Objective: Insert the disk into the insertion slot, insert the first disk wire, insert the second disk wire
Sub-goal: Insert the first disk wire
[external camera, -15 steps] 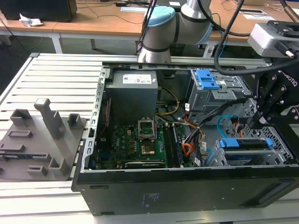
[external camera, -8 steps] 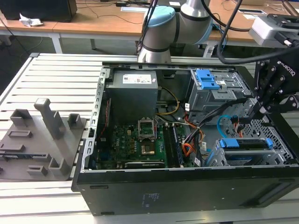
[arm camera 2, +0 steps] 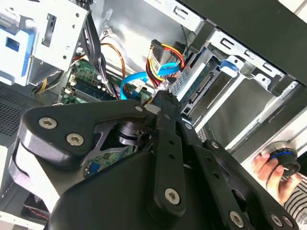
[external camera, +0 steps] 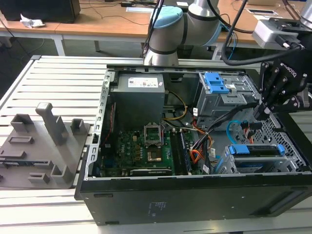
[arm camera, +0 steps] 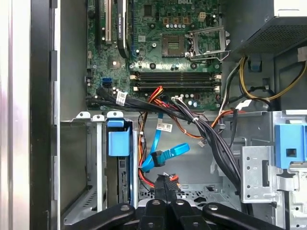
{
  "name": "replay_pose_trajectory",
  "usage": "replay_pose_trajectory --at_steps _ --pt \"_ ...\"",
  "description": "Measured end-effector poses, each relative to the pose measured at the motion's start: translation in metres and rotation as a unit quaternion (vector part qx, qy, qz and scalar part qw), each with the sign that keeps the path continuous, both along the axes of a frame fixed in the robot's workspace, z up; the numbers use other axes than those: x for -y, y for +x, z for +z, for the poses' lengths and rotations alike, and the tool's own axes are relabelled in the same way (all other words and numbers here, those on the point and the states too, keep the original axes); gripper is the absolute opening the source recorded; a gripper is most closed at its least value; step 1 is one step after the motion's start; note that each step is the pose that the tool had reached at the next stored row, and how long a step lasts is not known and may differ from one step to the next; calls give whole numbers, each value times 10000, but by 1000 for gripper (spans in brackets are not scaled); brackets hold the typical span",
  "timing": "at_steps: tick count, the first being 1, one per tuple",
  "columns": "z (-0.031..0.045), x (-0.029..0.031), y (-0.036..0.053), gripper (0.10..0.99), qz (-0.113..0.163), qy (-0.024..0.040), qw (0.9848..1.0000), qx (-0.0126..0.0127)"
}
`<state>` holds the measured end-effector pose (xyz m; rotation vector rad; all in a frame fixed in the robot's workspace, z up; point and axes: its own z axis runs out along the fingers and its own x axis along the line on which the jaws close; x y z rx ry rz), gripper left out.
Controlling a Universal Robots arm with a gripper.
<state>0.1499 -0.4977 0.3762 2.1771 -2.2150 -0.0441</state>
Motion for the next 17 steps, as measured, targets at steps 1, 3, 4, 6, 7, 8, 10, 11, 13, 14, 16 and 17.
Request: replay_pose_trajectory --at_steps 1,3,4,6,7,8,10,11,13,14,16,17 --pt "-18 -4 1 106 1 -2 10000 0" --pt "-23 -3 1 106 1 -7 10000 0" --pt "-24 -4 1 106 1 -7 10000 0" --pt "-24 -4 1 106 1 -8 10000 0" --pt "-24 -4 1 114 1 -9 10000 0" --pt "-24 -4 1 169 1 -9 10000 0" --pt "-34 -7 1 239 1 -15 10000 0" --pt "-45 -11 1 239 0 -17 10000 0" --pt "-94 -24 1 239 0 -23 10000 0" --pt "-112 -27 1 239 0 -32 10000 0" --pt "-165 -34 1 239 0 -66 10000 0" --pt "-188 -34 1 239 0 -102 9999 0"
